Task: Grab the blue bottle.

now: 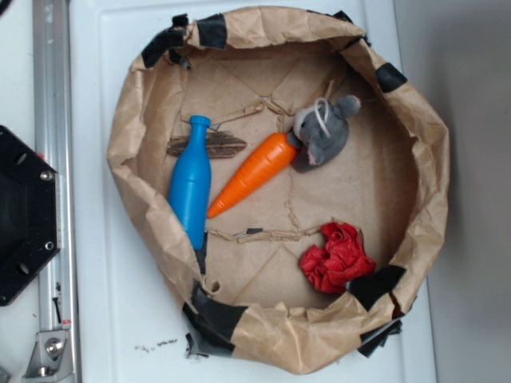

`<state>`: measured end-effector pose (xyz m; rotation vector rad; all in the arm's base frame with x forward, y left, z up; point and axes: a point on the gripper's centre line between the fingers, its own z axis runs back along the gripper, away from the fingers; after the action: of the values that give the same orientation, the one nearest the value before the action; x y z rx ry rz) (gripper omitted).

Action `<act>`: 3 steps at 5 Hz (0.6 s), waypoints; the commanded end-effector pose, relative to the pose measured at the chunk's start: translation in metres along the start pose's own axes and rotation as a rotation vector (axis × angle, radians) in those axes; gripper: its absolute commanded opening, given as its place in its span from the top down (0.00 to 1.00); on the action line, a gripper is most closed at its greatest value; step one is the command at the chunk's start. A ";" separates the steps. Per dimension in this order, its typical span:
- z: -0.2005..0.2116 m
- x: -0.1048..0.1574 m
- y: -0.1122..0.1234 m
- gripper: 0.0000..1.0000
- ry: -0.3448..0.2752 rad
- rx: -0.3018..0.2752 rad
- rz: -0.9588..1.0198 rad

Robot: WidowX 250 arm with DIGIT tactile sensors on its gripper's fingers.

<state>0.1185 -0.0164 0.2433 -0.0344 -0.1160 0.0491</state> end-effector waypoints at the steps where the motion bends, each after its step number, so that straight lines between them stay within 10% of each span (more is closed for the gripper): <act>1: 0.000 0.000 0.000 0.00 0.000 0.000 0.000; 3: -0.088 0.088 0.032 0.00 -0.036 0.089 0.431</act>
<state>0.2078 0.0072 0.1534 0.0385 -0.0878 0.4581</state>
